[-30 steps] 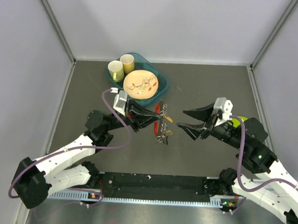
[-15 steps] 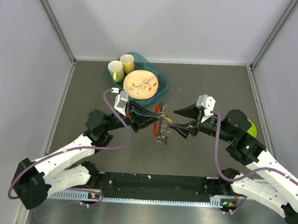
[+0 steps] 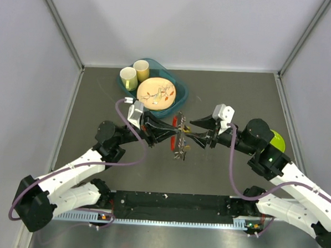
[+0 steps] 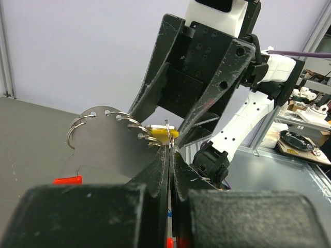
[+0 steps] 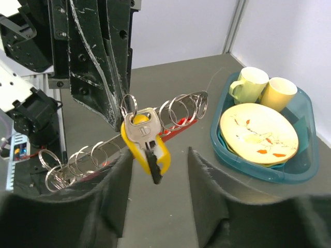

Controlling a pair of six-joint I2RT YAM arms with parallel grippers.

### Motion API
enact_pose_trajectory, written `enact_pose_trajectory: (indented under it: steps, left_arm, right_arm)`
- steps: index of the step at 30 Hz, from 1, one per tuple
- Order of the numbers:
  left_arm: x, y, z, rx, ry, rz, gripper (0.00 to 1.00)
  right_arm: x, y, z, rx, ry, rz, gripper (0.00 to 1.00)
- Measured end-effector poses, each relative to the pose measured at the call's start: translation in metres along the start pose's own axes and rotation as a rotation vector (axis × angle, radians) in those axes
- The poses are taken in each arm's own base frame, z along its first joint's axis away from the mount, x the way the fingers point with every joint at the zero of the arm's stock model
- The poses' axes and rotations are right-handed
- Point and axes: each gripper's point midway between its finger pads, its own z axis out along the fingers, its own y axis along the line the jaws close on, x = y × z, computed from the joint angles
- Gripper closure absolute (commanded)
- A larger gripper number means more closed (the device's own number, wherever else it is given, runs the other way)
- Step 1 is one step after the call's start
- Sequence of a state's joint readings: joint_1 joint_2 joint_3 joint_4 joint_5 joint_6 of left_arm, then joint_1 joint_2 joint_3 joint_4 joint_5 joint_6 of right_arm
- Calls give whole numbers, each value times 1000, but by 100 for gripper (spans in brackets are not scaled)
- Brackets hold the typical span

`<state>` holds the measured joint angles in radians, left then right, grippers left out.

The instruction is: Remove the keys from the keyring

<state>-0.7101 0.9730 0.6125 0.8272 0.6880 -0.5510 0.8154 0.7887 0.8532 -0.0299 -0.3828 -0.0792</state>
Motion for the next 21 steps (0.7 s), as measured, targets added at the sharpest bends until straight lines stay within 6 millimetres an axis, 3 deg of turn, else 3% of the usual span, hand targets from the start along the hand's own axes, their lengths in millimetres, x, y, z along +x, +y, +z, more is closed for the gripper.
enact_pose_trajectory:
  steps: [1,4,5,21]
  left_arm:
    - [0,0,0,-1,1,0,100]
    - [0,1,1,-4,6,3,100]
    - [0,2,0,-7,7,4,100]
    - [-9,17,1,-106,8,35,100]
  right_arm:
    - [0,-1,0,5,1,-5,77]
    - [0,-6,0,32,-1,-11,97]
    - [-1,-8,0,42,-3,-16,100]
    - [3,-13,-14,123,-30,-1,100]
